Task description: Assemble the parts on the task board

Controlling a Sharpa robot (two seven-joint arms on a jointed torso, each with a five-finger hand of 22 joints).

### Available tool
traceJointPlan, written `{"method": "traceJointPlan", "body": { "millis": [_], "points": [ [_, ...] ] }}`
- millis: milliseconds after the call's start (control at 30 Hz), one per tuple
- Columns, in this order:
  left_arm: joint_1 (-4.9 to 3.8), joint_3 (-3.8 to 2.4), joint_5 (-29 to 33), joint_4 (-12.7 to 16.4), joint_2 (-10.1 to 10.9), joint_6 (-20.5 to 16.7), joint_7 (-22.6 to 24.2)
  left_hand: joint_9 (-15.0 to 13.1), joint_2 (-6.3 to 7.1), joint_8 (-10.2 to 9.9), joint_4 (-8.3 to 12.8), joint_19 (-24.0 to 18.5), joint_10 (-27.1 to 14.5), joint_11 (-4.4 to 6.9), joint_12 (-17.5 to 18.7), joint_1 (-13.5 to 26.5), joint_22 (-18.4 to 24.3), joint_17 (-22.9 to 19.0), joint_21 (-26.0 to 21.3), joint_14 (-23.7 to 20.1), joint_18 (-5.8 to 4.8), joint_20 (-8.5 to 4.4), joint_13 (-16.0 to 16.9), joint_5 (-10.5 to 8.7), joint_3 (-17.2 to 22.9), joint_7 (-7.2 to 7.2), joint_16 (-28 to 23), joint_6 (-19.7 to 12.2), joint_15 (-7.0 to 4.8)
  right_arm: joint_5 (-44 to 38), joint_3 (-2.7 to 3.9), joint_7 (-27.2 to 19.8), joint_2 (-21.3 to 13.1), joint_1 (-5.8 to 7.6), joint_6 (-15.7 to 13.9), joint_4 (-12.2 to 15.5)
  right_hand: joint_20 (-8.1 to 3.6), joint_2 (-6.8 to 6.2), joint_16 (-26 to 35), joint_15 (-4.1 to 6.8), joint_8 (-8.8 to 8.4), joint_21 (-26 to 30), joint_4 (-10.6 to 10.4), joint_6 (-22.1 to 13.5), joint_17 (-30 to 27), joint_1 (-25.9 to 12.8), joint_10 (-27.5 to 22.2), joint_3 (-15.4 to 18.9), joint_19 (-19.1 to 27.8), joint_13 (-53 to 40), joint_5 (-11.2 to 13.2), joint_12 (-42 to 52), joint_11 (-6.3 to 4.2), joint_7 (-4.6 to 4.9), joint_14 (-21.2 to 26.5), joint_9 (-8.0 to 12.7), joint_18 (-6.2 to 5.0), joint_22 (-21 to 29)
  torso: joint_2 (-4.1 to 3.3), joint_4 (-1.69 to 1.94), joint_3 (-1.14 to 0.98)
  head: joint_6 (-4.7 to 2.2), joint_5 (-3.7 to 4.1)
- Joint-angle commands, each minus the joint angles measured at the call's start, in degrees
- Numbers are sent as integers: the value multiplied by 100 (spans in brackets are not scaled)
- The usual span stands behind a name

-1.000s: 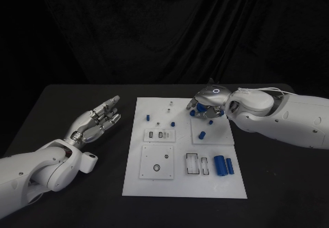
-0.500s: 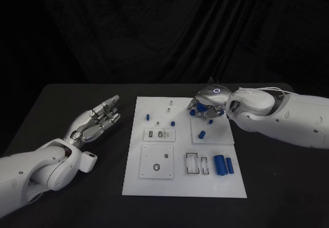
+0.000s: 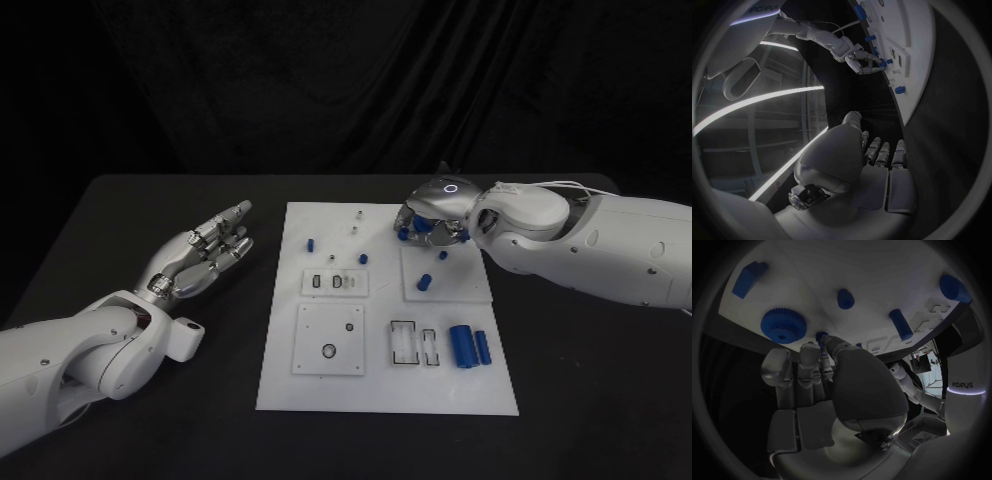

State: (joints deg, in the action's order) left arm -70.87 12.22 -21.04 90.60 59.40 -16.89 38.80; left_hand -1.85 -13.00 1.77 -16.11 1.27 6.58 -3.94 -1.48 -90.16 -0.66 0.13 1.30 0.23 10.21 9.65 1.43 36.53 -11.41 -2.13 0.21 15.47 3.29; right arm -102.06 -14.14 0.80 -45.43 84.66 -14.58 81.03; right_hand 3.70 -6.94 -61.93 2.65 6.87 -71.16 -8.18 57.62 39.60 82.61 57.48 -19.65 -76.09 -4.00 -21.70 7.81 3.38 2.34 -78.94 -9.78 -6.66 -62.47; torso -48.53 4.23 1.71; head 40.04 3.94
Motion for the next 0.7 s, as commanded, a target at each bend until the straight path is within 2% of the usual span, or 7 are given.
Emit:
{"method": "traceJointPlan", "body": {
  "millis": [33, 333, 433, 500, 567, 700],
  "points": [
    [-11, -3, -33, -8, -15, 100, 921, -5, 25, 13, 4, 10, 0, -57, 31, -41, -7, -4, 10, 1, 0, 45, -3, 16, 41, 33, -12, -2, 43, -48, -4, 18, 18, -32, 34, -25, -1, -30, -55, 4, 30, -55, -6, 74, 72, -65, 87, -40, -39, 0, -6, -42, -15, 22, -66, -46, 72, -79, -2, 11, 6, 6, 14],
    [-10, -3, -33, -33, -24, 130, 898, -12, 28, 21, 6, 22, 4, -67, 31, -40, -12, -2, 21, 6, 3, 77, -2, 10, 66, 89, -10, 53, 62, -48, -4, 33, 56, -64, 147, -69, -31, -89, -187, 32, -18, -222, 5, 57, 255, -74, 344, -135, -127, -1, -6, -72, -59, 45, -119, -104, 114, -331, -3, 11, 13, 8, 1],
    [-10, -3, -33, -39, -23, 137, 891, -17, 32, 28, 7, 28, 6, -65, 30, -38, -15, -1, 26, 10, 6, 99, -2, 9, 82, 130, -9, 97, 70, -48, -4, 39, 64, -72, 171, -75, -34, -104, -187, 37, -40, -231, 11, 27, 252, -68, 352, -151, -129, 3, -7, -90, -68, 59, -117, -103, 116, -347, -5, 11, 12, 11, -2],
    [-10, -3, -33, -45, -25, 145, 885, -24, 41, 38, 9, 34, 6, -43, 30, -35, -17, -1, 30, 9, 11, 120, -2, 9, 109, 210, -9, 171, 71, -48, -4, 45, 71, -77, 181, -77, -41, -108, -200, 47, -36, -250, 19, 48, 271, -56, 390, -178, -136, 4, -7, -102, -86, 87, -120, -119, 120, -378, -5, 11, 13, 12, -2],
    [-10, -3, -33, -51, -28, 151, 879, -29, 48, 45, 10, 37, 6, -26, 31, -33, -17, 0, 32, 11, 14, 131, -2, 10, 127, 269, -9, 223, 68, -48, -4, 43, 76, -81, 165, -78, -57, -108, -221, 67, 27, -276, 32, 178, 300, -44, 485, -210, -144, 2, -1, -115, -117, 104, -128, -177, 125, -423, -4, 13, 11, 9, -2],
    [-10, -3, -33, -62, -32, 160, 868, -29, 48, 45, 10, 37, 6, -26, 31, -33, -17, 0, 32, 11, 14, 131, -2, 10, 127, 269, -9, 223, 68, -48, -4, 53, 60, -84, 33, -52, -104, -74, -331, 118, 191, -402, 82, 469, 470, -12, 820, -244, -225, -8, 7, -100, -185, 132, -196, -350, 159, -616, -4, 16, 13, 5, -6]
  ]
}}
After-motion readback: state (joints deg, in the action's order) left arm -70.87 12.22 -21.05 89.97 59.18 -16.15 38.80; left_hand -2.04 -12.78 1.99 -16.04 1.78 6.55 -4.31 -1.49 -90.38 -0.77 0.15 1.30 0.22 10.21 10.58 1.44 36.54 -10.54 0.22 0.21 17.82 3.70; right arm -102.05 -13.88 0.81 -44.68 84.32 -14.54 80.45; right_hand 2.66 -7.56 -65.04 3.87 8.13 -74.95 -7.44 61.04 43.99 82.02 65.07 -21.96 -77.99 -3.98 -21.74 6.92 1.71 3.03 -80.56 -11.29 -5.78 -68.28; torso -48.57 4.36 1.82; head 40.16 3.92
